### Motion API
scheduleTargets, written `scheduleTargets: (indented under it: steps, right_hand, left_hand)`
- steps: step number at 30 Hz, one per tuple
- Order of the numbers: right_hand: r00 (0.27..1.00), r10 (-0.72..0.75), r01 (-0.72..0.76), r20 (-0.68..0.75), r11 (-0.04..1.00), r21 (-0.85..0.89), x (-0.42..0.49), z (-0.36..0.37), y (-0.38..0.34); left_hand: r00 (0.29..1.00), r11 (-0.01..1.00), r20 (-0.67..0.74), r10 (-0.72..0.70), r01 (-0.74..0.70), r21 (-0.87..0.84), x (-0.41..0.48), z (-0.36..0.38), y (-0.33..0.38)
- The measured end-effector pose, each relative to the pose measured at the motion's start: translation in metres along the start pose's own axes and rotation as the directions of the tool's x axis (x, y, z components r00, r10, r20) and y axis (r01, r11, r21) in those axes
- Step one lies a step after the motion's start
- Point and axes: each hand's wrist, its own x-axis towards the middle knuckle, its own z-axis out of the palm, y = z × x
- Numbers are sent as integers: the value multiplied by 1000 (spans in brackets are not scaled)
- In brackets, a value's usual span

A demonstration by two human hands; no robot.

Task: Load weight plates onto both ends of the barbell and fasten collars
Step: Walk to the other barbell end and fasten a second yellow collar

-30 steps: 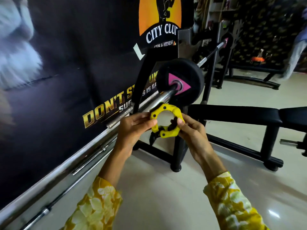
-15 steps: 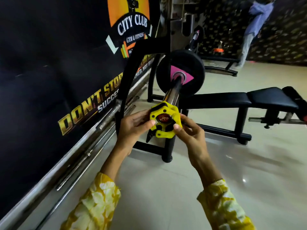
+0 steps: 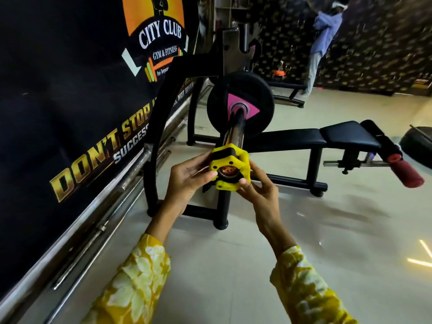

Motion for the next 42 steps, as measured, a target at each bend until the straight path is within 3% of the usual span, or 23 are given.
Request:
scheduleTargets:
  steps: [5, 8, 12, 19, 22, 25, 28, 31, 33, 35, 38, 40, 42]
  right_hand:
    - [999, 39, -37, 36, 998, -45, 13, -3, 2]
    - [998, 57, -56, 17, 998, -25, 28, -3, 3]
    - [989, 125, -126, -74, 992, -8, 64, 0, 4]
    - [917, 245, -309, -314, 935, -175, 146, -1, -12]
    - [886, 340, -408, -314, 895, -180, 182, -6, -19]
    - [869, 445, -470, -216, 879, -80, 210, -10, -17]
    - [875, 456, -445, -165, 890, 98, 230, -14, -4]
    - [894, 432, -400, -118, 889, 223, 240, -19, 9]
    - [895, 440, -414, -72, 880, 232, 240, -23, 14]
    - [888, 459, -440, -40, 870, 225, 241, -26, 17]
    - [875, 484, -467, -11, 849, 246, 244, -30, 23]
    - [866, 500, -481, -3, 836, 262, 246, -31, 22]
    - [865, 501, -473, -39, 838, 271, 247, -33, 20]
  left_hand:
    - [997, 997, 47, -68, 69, -24, 22, -10, -7]
    - [999, 998, -4, -54, 54, 22, 40, -4, -15]
    - [995, 992, -64, -74, 80, 96, 78, 6, -29]
    - [981, 973, -188, -40, 82, 218, 161, 23, -43]
    - [984, 955, -177, -11, 63, 290, 191, 25, -49]
    - [988, 913, -154, 19, 45, 406, 218, 31, -52]
    - [993, 885, -117, 28, 29, 464, 235, 37, -50]
    - [960, 869, -257, 112, 31, 494, 234, 34, -60]
    - [904, 911, -415, 99, 86, 404, 225, 27, -72]
    - [866, 970, -498, -48, 159, 183, 219, 19, -81]
    - [868, 932, -344, -357, 306, -194, 216, 17, -77]
    - [880, 915, -271, -390, 338, -219, 220, 20, -72]
    - [888, 935, -298, -351, 311, -172, 226, 24, -68]
